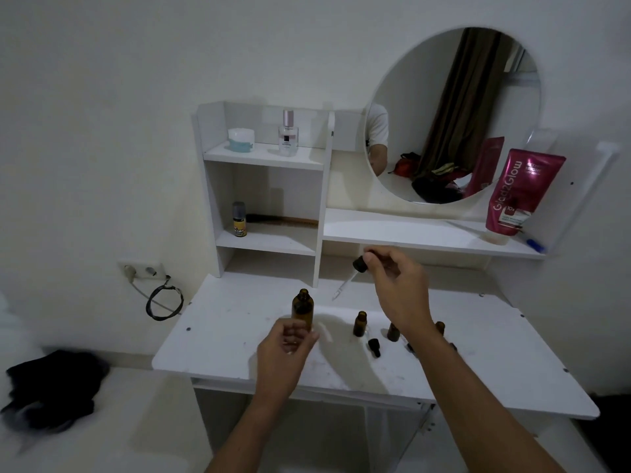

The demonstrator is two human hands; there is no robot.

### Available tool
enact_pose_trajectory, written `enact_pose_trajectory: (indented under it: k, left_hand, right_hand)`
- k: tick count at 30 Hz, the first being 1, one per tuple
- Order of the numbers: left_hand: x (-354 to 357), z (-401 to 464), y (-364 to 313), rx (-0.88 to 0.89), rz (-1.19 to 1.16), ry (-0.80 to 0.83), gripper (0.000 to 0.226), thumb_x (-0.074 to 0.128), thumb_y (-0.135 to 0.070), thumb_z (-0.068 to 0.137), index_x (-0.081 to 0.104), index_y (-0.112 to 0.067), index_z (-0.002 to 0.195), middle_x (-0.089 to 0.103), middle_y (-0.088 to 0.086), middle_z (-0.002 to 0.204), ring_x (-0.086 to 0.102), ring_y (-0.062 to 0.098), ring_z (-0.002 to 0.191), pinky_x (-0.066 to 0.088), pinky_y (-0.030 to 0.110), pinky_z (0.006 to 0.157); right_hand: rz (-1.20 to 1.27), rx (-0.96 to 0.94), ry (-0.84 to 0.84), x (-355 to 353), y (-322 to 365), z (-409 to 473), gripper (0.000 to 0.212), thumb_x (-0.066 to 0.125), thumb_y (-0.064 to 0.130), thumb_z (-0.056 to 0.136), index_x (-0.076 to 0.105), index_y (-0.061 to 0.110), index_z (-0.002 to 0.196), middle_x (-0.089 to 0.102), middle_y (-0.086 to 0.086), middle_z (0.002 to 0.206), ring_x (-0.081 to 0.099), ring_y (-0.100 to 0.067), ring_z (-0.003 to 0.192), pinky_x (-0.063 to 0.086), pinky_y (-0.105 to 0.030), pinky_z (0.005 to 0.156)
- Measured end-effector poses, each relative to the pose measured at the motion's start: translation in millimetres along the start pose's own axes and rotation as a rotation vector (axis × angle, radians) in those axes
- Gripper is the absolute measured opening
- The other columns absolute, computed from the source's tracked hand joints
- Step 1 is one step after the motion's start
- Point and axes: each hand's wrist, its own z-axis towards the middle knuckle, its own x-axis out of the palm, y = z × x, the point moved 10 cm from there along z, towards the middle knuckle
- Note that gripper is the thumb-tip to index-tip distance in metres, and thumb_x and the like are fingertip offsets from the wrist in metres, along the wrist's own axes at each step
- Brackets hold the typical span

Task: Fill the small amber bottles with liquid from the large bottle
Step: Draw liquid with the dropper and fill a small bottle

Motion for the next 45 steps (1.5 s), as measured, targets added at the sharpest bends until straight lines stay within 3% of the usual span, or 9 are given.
enact_pose_trajectory:
  k: [4, 8, 14, 24, 31, 38, 42, 45]
  left_hand:
    - [-19, 20, -3, 0.001, 0.073, -0.068, 0.049, 0.092, -0.028, 0.071, 0.058, -0.022, 0.104, 0.061, -0.010, 0.104, 0.063, 0.007, 0.094, 0.052, 0.011, 0.077]
    - [-8, 35, 7, -0.043, 0.053, 0.023, 0.069, 0.094, -0.028, 0.068, 0.052, -0.023, 0.123, 0.055, -0.015, 0.119, 0.059, 0.007, 0.107, 0.050, 0.016, 0.086]
    - [-2, 41, 11, -0.042, 0.054, 0.077, 0.049, 0.089, -0.022, 0.076, 0.059, -0.031, 0.113, 0.067, -0.016, 0.110, 0.064, 0.005, 0.101, 0.051, 0.013, 0.081]
    - [-2, 42, 12, -0.034, 0.054, 0.090, 0.048, 0.088, -0.023, 0.076, 0.058, -0.026, 0.113, 0.067, -0.016, 0.106, 0.061, -0.007, 0.096, 0.047, 0.006, 0.080]
    - [-1, 43, 15, -0.055, 0.070, 0.097, 0.048, 0.086, -0.027, 0.079, 0.056, -0.028, 0.117, 0.063, -0.022, 0.108, 0.061, -0.001, 0.100, 0.046, 0.002, 0.078]
    - [0, 31, 17, -0.054, 0.091, 0.114, 0.047, 0.085, -0.028, 0.080, 0.056, -0.029, 0.117, 0.063, -0.021, 0.110, 0.061, 0.000, 0.102, 0.047, 0.005, 0.080]
    - [-3, 39, 15, -0.048, 0.077, 0.088, 0.049, 0.086, -0.027, 0.079, 0.057, -0.026, 0.119, 0.064, -0.016, 0.112, 0.061, 0.000, 0.102, 0.046, 0.003, 0.081]
    - [-6, 36, 18, -0.038, 0.112, 0.050, 0.059, 0.087, -0.032, 0.077, 0.054, -0.023, 0.125, 0.060, -0.015, 0.118, 0.060, 0.005, 0.105, 0.049, 0.011, 0.081]
  right_hand:
    - [0.058, -0.030, 0.014, 20, 15, 1, 0.016, 0.067, 0.021, 0.098, 0.075, 0.017, 0.112, 0.075, 0.010, 0.101, 0.069, -0.002, 0.098, 0.052, -0.013, 0.088]
    - [0.090, -0.052, 0.028, 37, 23, 3, 0.016, 0.066, 0.018, 0.099, 0.074, 0.014, 0.112, 0.075, 0.008, 0.102, 0.069, 0.000, 0.098, 0.050, -0.009, 0.087]
    - [-0.012, -0.156, 0.073, 60, 33, 7, 0.015, 0.069, 0.016, 0.097, 0.075, 0.013, 0.110, 0.075, 0.006, 0.102, 0.068, 0.005, 0.094, 0.048, -0.005, 0.084]
    - [-0.209, -0.211, 0.265, 111, 6, -2, 0.005, 0.072, 0.012, 0.093, 0.077, 0.012, 0.094, 0.074, 0.004, 0.089, 0.068, -0.007, 0.084, 0.051, -0.010, 0.078]
    - [-0.266, -0.249, 0.258, 121, -1, -7, 0.005, 0.073, 0.008, 0.091, 0.075, 0.010, 0.088, 0.073, 0.002, 0.084, 0.067, -0.009, 0.079, 0.055, -0.019, 0.074]
    - [-0.224, -0.211, 0.263, 108, 2, -19, 0.008, 0.070, 0.017, 0.095, 0.076, 0.013, 0.098, 0.073, 0.005, 0.092, 0.067, -0.002, 0.083, 0.049, -0.005, 0.077]
    - [-0.165, -0.208, 0.222, 102, 15, -6, 0.010, 0.071, 0.016, 0.095, 0.076, 0.012, 0.102, 0.073, 0.005, 0.095, 0.068, -0.002, 0.089, 0.050, -0.007, 0.080]
    - [-0.101, -0.180, 0.139, 85, 28, 1, 0.012, 0.071, 0.018, 0.095, 0.077, 0.015, 0.105, 0.072, 0.008, 0.097, 0.067, 0.005, 0.089, 0.049, -0.006, 0.082]
